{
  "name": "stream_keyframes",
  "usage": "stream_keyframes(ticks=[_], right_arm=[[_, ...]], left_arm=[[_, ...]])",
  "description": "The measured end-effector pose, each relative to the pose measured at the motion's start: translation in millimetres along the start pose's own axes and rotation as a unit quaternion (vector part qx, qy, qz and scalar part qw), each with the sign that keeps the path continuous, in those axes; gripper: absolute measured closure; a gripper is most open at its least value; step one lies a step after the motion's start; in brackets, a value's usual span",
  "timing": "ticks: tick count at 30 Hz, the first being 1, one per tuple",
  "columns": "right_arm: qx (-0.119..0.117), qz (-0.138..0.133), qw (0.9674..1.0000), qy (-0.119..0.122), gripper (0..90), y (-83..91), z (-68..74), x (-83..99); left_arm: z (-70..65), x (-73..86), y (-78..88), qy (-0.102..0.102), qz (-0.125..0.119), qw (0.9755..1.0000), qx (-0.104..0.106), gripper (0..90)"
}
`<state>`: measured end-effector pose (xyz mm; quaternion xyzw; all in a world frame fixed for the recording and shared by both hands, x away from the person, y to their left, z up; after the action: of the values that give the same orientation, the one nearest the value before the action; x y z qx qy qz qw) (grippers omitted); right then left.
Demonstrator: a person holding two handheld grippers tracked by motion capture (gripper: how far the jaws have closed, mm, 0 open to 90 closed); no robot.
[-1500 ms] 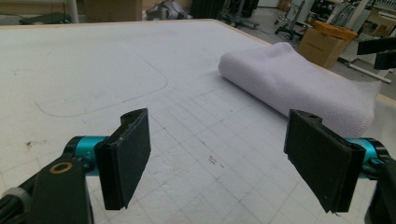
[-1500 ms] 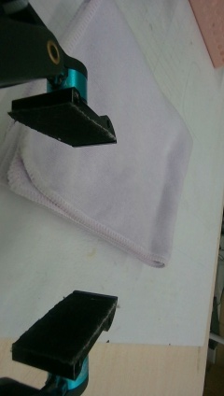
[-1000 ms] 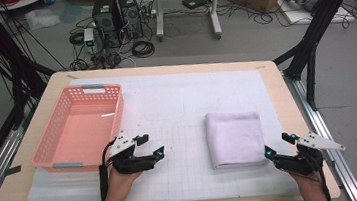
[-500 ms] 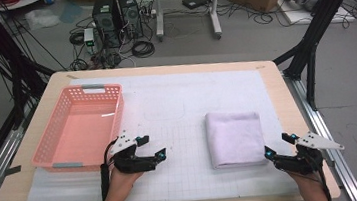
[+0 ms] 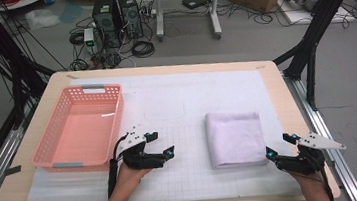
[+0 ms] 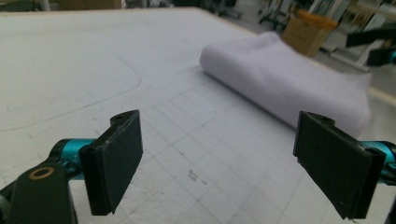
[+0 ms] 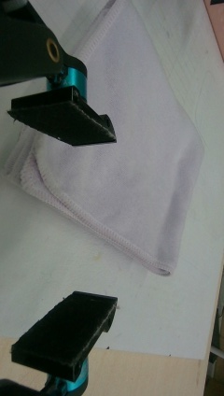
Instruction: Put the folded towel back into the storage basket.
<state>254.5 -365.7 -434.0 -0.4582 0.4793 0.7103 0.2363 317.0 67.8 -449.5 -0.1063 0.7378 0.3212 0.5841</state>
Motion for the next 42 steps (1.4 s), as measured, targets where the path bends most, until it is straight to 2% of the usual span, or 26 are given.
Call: stream_keyframes(ticks=[2, 4, 7, 10, 19, 23, 24, 27, 30, 31, 34, 39, 42], right_arm=[[-0.002, 0.001, 1.0000, 0.001, 16.7, 0.4, -0.2, 0.1], [-0.001, 0.001, 1.0000, 0.000, 16.7, 0.3, -0.3, 0.2], [-0.002, 0.003, 1.0000, -0.002, 16.7, 0.5, -0.4, 0.4], [-0.002, 0.004, 1.0000, -0.002, 16.7, 0.7, -0.7, 0.7], [-0.006, 0.005, 1.0000, -0.004, 16.7, -0.3, -1.4, 0.1], [-0.008, 0.004, 1.0000, -0.002, 16.7, -1.0, -1.3, -0.5], [-0.009, 0.006, 0.9999, -0.003, 16.7, -1.0, -0.7, -0.3], [-0.007, 0.010, 0.9999, 0.000, 16.7, -1.8, -1.1, -0.2], [-0.008, 0.013, 0.9999, 0.001, 16.7, -2.0, -1.2, 0.0], [-0.007, 0.013, 0.9999, 0.001, 16.7, -2.0, -1.3, 0.0], [-0.008, 0.013, 0.9999, 0.002, 16.7, -1.9, -1.5, -0.4], [-0.008, 0.015, 0.9999, 0.001, 16.7, -2.2, -2.9, -0.3], [-0.008, 0.013, 0.9999, -0.004, 16.7, -2.0, -2.8, -0.5]], left_arm=[[-0.8, -4.2, -4.9, 0.006, 0.011, 0.9999, 0.006, 16.2], [-3.4, -9.7, -9.8, -0.002, 0.011, 0.9999, 0.013, 16.3], [-8.3, -17.7, -19.1, -0.009, 0.025, 0.9994, 0.024, 16.5], [-10.4, -27.2, -29.2, 0.004, 0.027, 0.9991, 0.031, 16.2], [-13.7, -42.4, -69.7, 0.036, 0.060, 0.9962, 0.052, 16.4], [-18.2, -44.4, -88.1, 0.048, 0.079, 0.9945, 0.050, 16.9], [-18.2, -44.4, -88.1, 0.048, 0.079, 0.9945, 0.050, 17.0], [-24.5, -46.8, -102.0, 0.047, 0.091, 0.9932, 0.055, 17.0], [-28.9, -48.9, -110.7, 0.072, 0.091, 0.9912, 0.065, 17.0], [-29.7, -48.9, -113.0, 0.076, 0.091, 0.9905, 0.070, 17.1], [-31.0, -45.6, -120.1, 0.086, 0.098, 0.9892, 0.068, 17.9], [-37.0, -42.6, -126.8, 0.078, 0.111, 0.9883, 0.071, 17.9], [-42.0, -42.6, -134.0, 0.080, 0.121, 0.9867, 0.074, 18.3]])
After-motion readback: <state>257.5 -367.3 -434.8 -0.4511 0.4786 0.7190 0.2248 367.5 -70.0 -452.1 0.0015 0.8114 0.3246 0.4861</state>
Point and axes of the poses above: each handheld gripper's, and its own axes: y roughly backward along the jaws, x roughly out of its underside, z roughly to its left, the point moved 3 cm from there along -y, roughly forward along the jaws, and after that the axes turned 6 degrees about -y, right-handed, at the moved point
